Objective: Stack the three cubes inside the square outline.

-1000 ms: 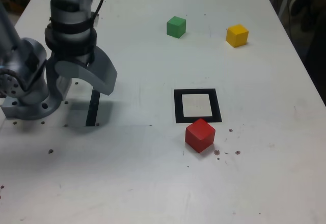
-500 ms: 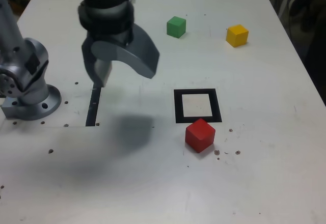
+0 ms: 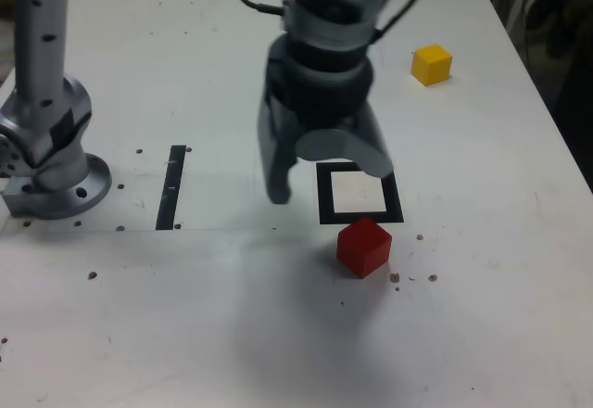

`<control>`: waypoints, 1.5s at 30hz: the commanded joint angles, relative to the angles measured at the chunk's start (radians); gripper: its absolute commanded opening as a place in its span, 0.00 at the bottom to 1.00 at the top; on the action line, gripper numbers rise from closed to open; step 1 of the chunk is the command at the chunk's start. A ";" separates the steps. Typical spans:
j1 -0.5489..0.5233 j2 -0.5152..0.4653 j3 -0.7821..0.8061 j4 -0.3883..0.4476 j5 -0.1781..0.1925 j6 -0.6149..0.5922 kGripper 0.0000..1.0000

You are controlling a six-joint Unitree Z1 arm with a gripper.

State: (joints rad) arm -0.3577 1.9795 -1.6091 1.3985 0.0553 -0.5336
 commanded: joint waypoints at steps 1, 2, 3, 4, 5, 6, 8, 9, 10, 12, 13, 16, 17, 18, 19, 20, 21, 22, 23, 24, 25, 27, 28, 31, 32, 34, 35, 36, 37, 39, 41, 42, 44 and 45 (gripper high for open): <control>0.004 0.018 -0.210 0.020 -0.011 -0.018 0.99; 0.007 0.031 -0.228 0.028 -0.020 -0.027 0.99; 0.010 0.042 -0.241 0.035 -0.030 -0.035 0.99; 0.014 0.051 -0.247 0.038 -0.041 -0.042 0.99; 0.017 0.059 -0.247 0.039 -0.052 -0.049 0.99; 0.021 0.067 -0.242 0.038 -0.067 -0.059 0.99; 0.024 0.081 -0.229 0.035 -0.090 -0.070 0.99; 0.025 0.089 -0.224 0.032 -0.102 -0.075 0.99; 0.026 0.099 -0.219 0.028 -0.116 -0.079 0.98; 0.026 0.121 -0.214 0.015 -0.143 -0.082 0.98; 0.026 0.132 -0.213 0.007 -0.157 -0.083 0.97; 0.026 0.147 -0.196 -0.010 -0.186 -0.082 0.96; 0.026 0.146 -0.184 -0.014 -0.191 -0.082 0.96; 0.026 0.142 -0.171 -0.016 -0.194 -0.082 0.95; 0.026 0.138 -0.158 -0.017 -0.195 -0.083 0.95; 0.026 0.135 -0.145 -0.020 -0.194 -0.083 0.95; 0.026 0.133 -0.133 -0.026 -0.193 -0.083 0.95; 0.026 0.134 -0.123 -0.033 -0.192 -0.083 0.95; 0.026 0.138 -0.114 -0.043 -0.192 -0.083 0.95; 0.026 0.145 -0.101 -0.061 -0.193 -0.081 0.95; 0.026 0.152 -0.089 -0.079 -0.194 -0.079 0.94; 0.026 0.166 -0.061 -0.125 -0.200 -0.072 0.93; 0.027 0.172 -0.046 -0.149 -0.202 -0.068 0.92; 0.030 0.188 -0.009 -0.200 -0.200 -0.059 0.90; 0.032 0.191 -0.002 -0.208 -0.197 -0.057 0.89; 0.038 0.196 0.004 -0.206 -0.187 -0.056 0.87; 0.042 0.196 0.005 -0.202 -0.182 -0.056 0.85; 0.045 0.197 0.005 -0.199 -0.176 -0.056 0.83; 0.048 0.197 0.003 -0.195 -0.170 -0.056 0.81; 0.051 0.198 -0.002 -0.190 -0.158 -0.057 0.76; 0.052 0.201 -0.008 -0.190 -0.147 -0.059 0.71; 0.052 0.204 -0.012 -0.189 -0.142 -0.061 0.68; 0.052 0.209 -0.019 -0.188 -0.138 -0.062 0.62; 0.052 0.211 -0.022 -0.187 -0.138 -0.062 0.59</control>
State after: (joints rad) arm -0.3063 2.1814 -1.6248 1.2060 -0.0837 -0.5934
